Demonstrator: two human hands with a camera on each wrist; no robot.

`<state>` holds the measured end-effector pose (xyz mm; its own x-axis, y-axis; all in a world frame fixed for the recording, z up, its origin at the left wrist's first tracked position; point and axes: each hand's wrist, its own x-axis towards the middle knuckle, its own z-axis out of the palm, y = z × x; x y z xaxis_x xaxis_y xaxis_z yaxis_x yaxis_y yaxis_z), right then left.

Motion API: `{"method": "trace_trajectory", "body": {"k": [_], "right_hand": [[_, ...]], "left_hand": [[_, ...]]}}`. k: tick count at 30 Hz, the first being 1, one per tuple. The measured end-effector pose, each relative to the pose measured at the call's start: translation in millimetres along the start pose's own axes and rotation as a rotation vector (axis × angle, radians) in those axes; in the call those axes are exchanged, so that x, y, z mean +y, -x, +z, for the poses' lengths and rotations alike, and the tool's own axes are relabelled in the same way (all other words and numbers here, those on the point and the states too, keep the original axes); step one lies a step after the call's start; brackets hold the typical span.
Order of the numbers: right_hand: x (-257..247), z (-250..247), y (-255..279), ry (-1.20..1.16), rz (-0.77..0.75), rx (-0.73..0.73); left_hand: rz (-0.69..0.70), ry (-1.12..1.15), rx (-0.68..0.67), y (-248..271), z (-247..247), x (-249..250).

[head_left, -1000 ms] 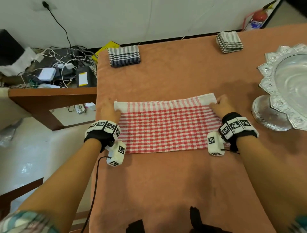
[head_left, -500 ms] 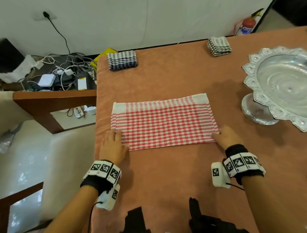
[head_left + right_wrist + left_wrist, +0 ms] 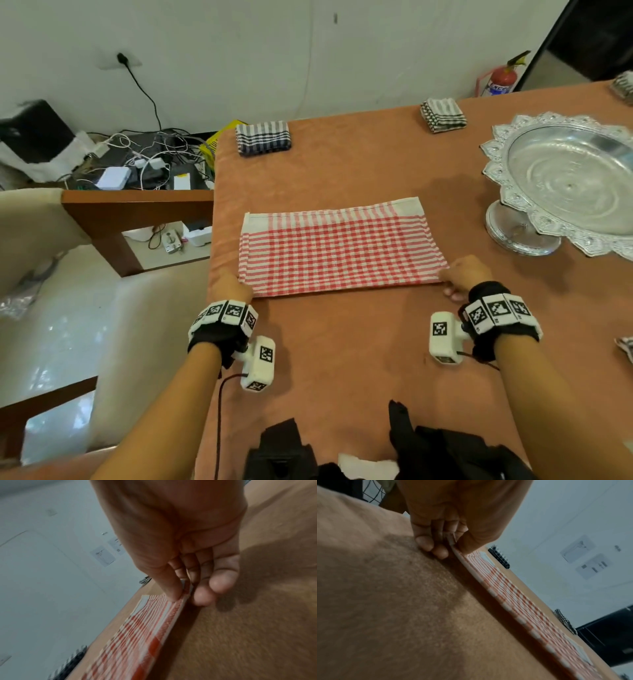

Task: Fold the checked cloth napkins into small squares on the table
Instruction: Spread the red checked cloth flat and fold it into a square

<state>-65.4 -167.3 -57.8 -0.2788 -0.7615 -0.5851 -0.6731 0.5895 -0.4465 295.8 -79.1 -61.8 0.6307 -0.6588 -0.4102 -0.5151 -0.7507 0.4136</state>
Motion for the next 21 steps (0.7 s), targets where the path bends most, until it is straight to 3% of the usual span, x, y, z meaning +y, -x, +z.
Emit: {"method": "trace_trajectory", "body": {"k": [7, 9, 11, 13, 16, 19, 21], "right_hand": [[17.8, -18.3, 21.8, 0.12, -0.043, -0.011], [20.3, -16.1, 32.1, 0.211, -0.085, 0.038], [15.6, -5.2, 38.9, 0.353, -0.174, 0.224], [-2.4, 21.9, 47.8, 0.433, -0.374, 0.319], [-40.4, 78.0, 58.8, 0.55, -0.628, 0.096], [-62.2, 108.0, 53.5, 0.671, -0.6, -0.167], [-62.6, 107.5, 38.0, 0.737, -0.602, -0.219]], "left_hand": [[0.103, -0.117, -0.097, 32.0, -1.9, -16.9], [0.14, -0.204, -0.065, 37.5, -1.6, -24.4], [0.274, -0.388, 0.075, 41.6, 1.8, -20.4], [0.491, -0.458, 0.14, 48.1, 15.8, 1.0], [0.734, -0.478, -0.04, 56.0, 50.7, 46.3], [0.723, -0.571, -0.248, 44.8, 79.7, 70.9], [0.687, -0.631, -0.308, 29.1, 83.6, 71.9]]}}
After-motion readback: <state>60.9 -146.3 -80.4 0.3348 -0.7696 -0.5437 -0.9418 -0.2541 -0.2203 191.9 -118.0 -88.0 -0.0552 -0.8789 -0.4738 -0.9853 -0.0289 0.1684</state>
